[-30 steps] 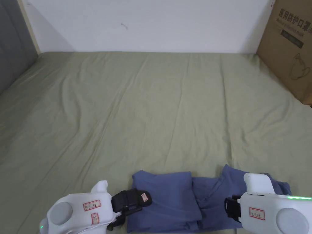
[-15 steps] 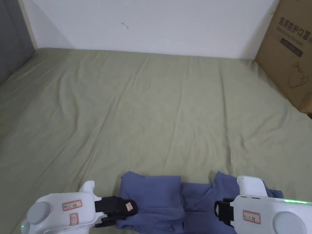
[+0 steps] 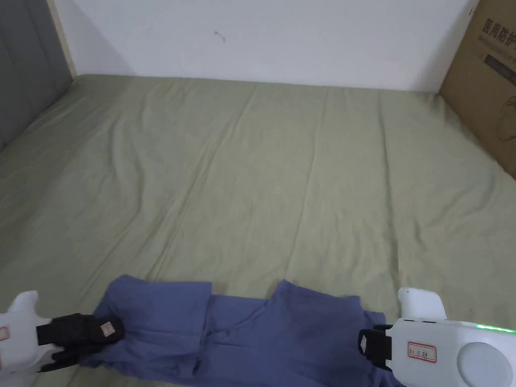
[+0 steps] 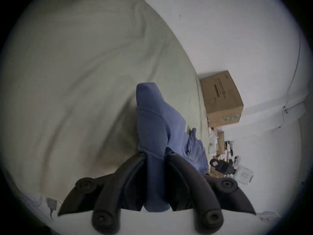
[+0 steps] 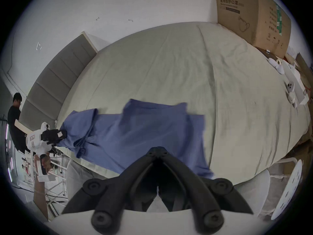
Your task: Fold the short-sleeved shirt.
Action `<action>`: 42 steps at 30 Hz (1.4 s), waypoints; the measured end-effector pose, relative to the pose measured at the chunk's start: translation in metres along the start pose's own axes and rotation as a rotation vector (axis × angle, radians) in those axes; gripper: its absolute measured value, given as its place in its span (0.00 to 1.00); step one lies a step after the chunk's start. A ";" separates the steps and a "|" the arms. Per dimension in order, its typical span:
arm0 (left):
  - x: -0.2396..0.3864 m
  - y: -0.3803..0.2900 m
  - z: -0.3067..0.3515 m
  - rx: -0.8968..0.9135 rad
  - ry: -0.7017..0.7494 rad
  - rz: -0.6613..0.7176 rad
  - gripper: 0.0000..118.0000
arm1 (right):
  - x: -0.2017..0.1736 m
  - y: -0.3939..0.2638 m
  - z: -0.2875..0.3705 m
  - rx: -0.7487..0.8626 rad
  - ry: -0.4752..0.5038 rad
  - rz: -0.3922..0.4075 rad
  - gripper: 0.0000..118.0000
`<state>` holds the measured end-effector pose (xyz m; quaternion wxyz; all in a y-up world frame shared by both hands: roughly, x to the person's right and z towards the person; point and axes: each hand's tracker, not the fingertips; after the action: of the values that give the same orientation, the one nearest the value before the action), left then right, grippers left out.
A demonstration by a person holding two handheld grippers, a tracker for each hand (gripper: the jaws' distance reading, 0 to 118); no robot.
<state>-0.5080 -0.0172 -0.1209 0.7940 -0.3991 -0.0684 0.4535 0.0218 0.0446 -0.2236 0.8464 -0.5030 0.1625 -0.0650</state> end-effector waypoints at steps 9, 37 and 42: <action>0.080 -0.008 -0.007 0.021 0.009 -0.075 0.12 | 0.024 -0.002 0.005 0.022 -0.011 -0.056 0.00; 0.289 -0.097 -0.196 -0.379 -0.051 -0.531 0.81 | 0.124 -0.024 0.027 0.097 -0.046 -0.310 0.00; 0.254 -0.080 -0.182 -0.245 0.100 -0.480 0.00 | 0.119 -0.022 0.024 0.091 -0.038 -0.287 0.00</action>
<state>-0.2220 0.0546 -0.2517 0.8269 -0.4865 -0.1762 0.2203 0.1434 0.0213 -0.2185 0.8531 -0.4835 0.0698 -0.1831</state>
